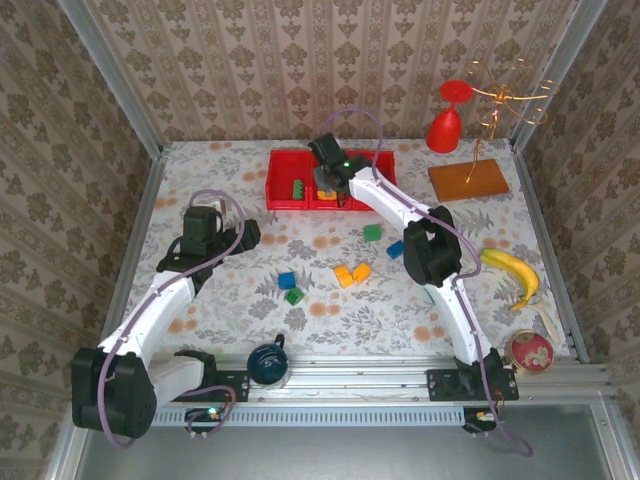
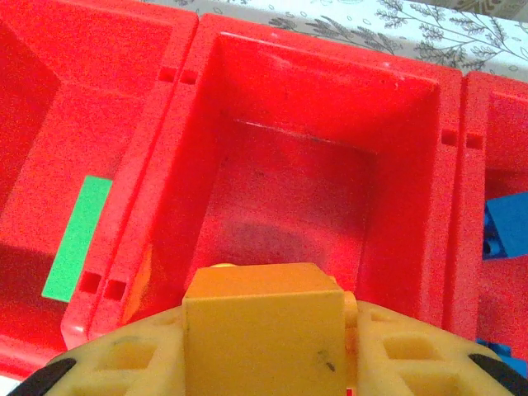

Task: Sort the legos into containers by color
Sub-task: Place the lego in the container.

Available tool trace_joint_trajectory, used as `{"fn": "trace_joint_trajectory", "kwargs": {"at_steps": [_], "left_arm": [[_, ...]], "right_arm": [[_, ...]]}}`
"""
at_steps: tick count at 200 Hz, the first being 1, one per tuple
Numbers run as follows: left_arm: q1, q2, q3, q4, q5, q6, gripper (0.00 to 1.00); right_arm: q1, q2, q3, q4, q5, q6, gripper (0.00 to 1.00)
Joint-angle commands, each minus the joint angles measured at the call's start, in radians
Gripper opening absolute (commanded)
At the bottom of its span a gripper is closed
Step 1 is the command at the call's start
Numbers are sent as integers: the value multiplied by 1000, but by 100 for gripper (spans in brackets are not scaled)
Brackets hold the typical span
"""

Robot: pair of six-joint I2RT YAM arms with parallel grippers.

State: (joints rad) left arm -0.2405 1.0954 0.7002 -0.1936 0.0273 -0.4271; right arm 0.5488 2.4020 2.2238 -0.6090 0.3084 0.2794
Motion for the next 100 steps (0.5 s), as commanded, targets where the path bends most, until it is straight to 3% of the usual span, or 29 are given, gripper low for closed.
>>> {"fn": "trace_joint_trajectory", "kwargs": {"at_steps": [1, 37, 100], "left_arm": [[6, -25, -8, -14, 17, 2, 100], [-16, -34, -11, -52, 24, -2, 100], [-200, -69, -39, -148, -30, -88, 100]], "right_arm": [[-7, 34, 55, -33, 32, -27, 39], [-20, 62, 96, -43, 34, -31, 42], [-32, 101, 170, -57, 26, -46, 61]]}}
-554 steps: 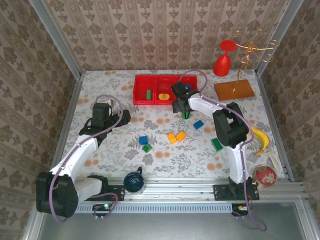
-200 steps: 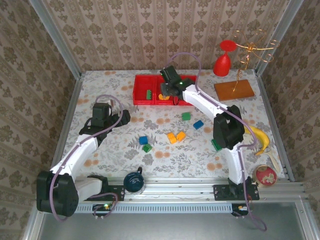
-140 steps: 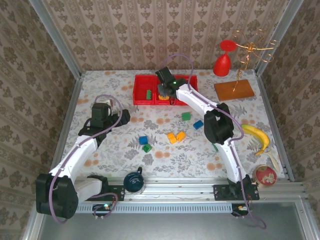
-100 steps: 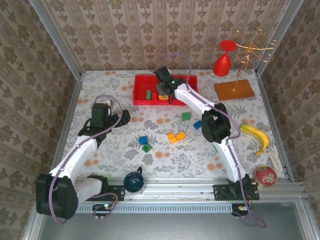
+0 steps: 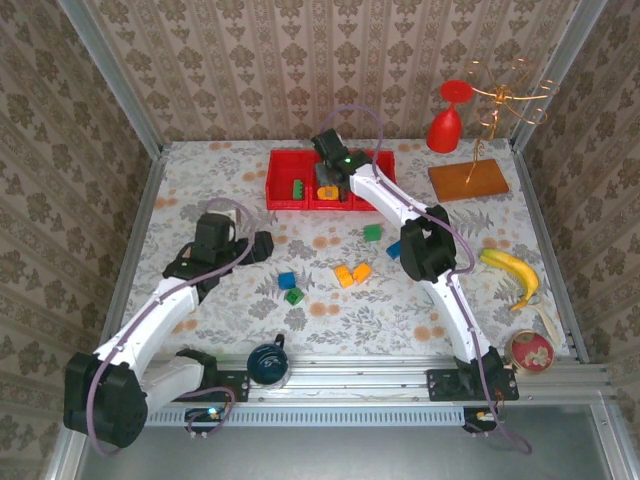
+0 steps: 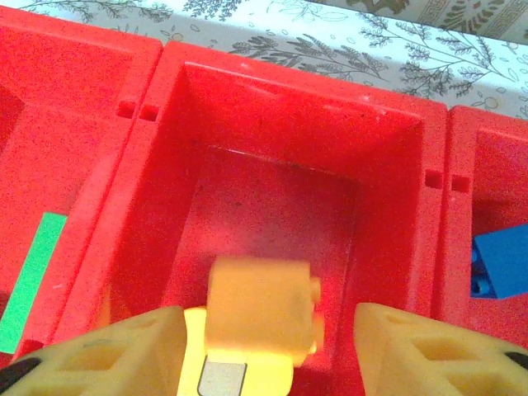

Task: Sort the legos into containers by color
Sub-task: Place the lego in the container, then pick up the lego from the middle-left of the table.

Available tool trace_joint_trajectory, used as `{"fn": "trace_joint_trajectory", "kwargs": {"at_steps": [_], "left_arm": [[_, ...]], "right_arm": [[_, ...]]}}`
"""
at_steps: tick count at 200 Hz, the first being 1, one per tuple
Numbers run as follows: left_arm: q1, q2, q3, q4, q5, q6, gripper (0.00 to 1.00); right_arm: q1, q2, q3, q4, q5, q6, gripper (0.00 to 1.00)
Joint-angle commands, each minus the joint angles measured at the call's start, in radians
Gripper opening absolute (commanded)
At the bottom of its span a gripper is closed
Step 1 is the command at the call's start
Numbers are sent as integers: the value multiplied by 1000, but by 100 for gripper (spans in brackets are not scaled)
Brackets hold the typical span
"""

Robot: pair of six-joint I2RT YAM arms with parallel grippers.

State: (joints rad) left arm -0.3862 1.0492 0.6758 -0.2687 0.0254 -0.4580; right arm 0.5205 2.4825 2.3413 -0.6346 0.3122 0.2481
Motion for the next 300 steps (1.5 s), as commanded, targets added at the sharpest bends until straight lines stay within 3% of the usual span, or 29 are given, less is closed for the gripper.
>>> {"fn": "trace_joint_trajectory", "kwargs": {"at_steps": [1, 84, 143, 171, 238, 300], "left_arm": [[-57, -24, -15, -76, -29, -59, 100], [-260, -56, -39, -220, -71, -148, 100], [-382, 31, -50, -225, -76, -158, 99], [-427, 112, -41, -178, -63, -133, 89], [-443, 258, 3, -129, -43, 8, 80], [-443, 339, 14, -67, -33, 44, 73]], "right_arm": [[-4, 21, 53, -32, 21, -15, 61], [1, -93, 6, -82, 21, 11, 77], [6, -300, -273, -39, 25, 104, 90], [6, -415, -449, -3, 45, 158, 95], [7, -654, -783, 44, 91, 268, 100], [7, -802, -945, 35, 168, 323, 100]]}}
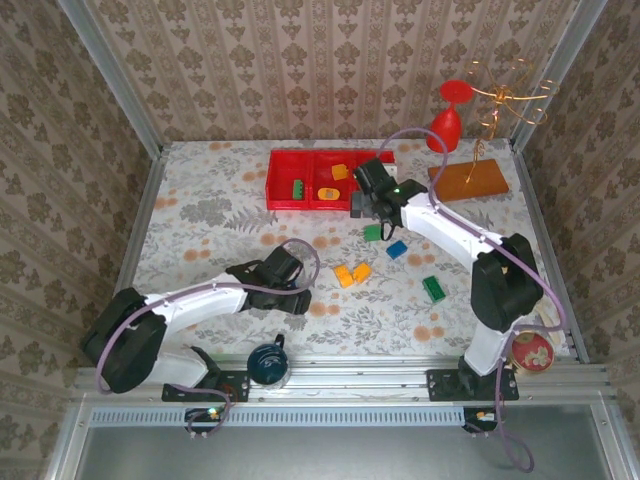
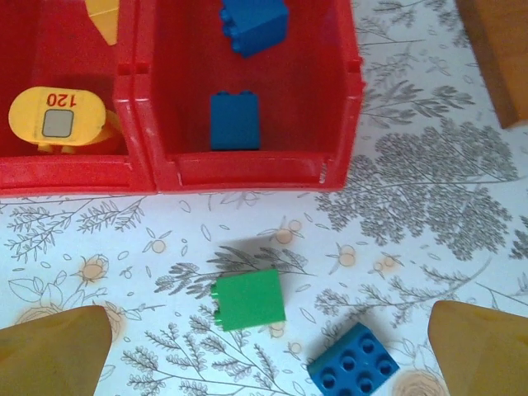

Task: Sort the legos into containers by color
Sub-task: Pick up the lego from the middle-left of the table.

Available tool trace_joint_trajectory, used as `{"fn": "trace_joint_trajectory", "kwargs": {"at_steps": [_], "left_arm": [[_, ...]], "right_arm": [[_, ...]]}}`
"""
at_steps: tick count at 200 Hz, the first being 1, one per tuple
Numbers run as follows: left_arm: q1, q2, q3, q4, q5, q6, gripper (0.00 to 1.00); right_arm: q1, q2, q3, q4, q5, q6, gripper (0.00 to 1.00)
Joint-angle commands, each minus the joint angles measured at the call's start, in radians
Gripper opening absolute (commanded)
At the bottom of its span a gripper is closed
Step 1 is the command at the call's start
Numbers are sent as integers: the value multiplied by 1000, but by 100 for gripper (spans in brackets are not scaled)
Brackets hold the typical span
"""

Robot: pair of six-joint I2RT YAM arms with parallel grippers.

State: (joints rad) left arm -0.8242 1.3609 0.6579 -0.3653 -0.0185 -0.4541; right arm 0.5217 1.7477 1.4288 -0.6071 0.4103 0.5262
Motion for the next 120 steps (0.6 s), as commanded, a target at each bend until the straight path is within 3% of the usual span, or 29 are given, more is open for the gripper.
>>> {"fn": "trace_joint_trajectory", "kwargs": {"at_steps": [1, 67, 120], "left_arm": [[-4, 27, 32, 30, 12, 40, 73], [-9, 101, 76, 68, 48, 74, 71], [-30, 136, 94, 43, 52, 65, 62]], "right_arm": [[6, -70, -34, 7, 71, 45, 100], [4, -113, -64, 20, 95, 49, 100], [4, -98, -60, 7, 94, 55, 100]]}}
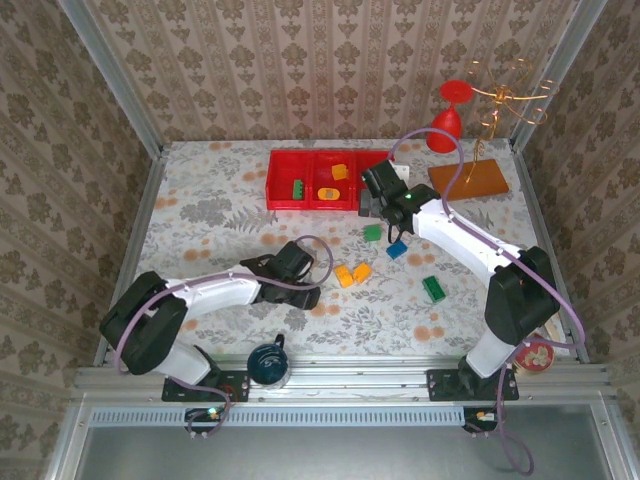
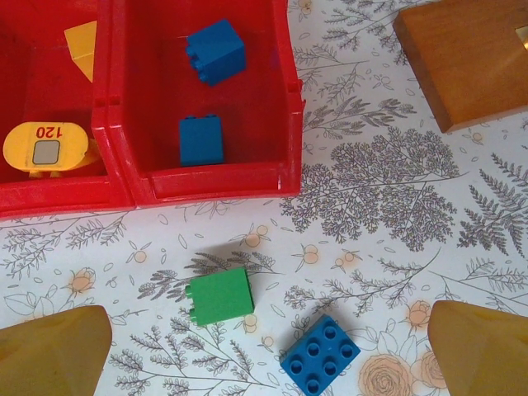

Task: Sort the legos into containers by color
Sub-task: Pick up the lego from the middle-left of the table.

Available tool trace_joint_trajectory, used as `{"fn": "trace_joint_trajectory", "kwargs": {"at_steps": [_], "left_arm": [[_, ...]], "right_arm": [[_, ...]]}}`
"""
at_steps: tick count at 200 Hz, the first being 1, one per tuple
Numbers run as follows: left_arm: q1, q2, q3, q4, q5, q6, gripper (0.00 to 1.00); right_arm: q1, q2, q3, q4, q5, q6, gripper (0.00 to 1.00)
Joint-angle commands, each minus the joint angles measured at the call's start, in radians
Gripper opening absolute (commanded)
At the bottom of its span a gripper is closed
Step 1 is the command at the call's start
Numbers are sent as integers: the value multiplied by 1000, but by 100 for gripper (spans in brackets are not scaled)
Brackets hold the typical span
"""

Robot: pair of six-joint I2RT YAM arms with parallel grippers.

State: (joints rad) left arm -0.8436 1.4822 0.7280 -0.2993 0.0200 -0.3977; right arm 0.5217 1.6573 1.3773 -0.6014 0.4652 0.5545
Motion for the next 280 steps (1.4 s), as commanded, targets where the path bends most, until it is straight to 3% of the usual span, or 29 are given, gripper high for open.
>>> {"fn": "trace_joint_trajectory", "kwargs": {"at_steps": [1, 50, 87, 163, 214, 239, 280], "left_arm": [[-11, 15, 23, -25, 14, 8, 62], [-28, 25, 11, -70, -13, -6, 48], [-30, 47, 11, -82, -41, -22, 44], [-31, 12, 11, -74, -51, -25, 21], [-31, -135, 19, -88, -87, -12, 16], [-25, -213, 63, -120, -157, 34, 16], [117, -238, 128, -24, -178, 72, 16]], "right_arm": [[4, -8, -9, 2, 39, 27, 100], [4, -11, -15, 4, 40, 30, 100], [4, -16, -25, 7, 40, 33, 100], [3, -48, -63, 5, 60, 47, 100], [4, -78, -95, 11, 75, 61, 100], [3, -91, -112, 22, 70, 71, 100], [6, -108, -141, 37, 70, 112, 100]]}}
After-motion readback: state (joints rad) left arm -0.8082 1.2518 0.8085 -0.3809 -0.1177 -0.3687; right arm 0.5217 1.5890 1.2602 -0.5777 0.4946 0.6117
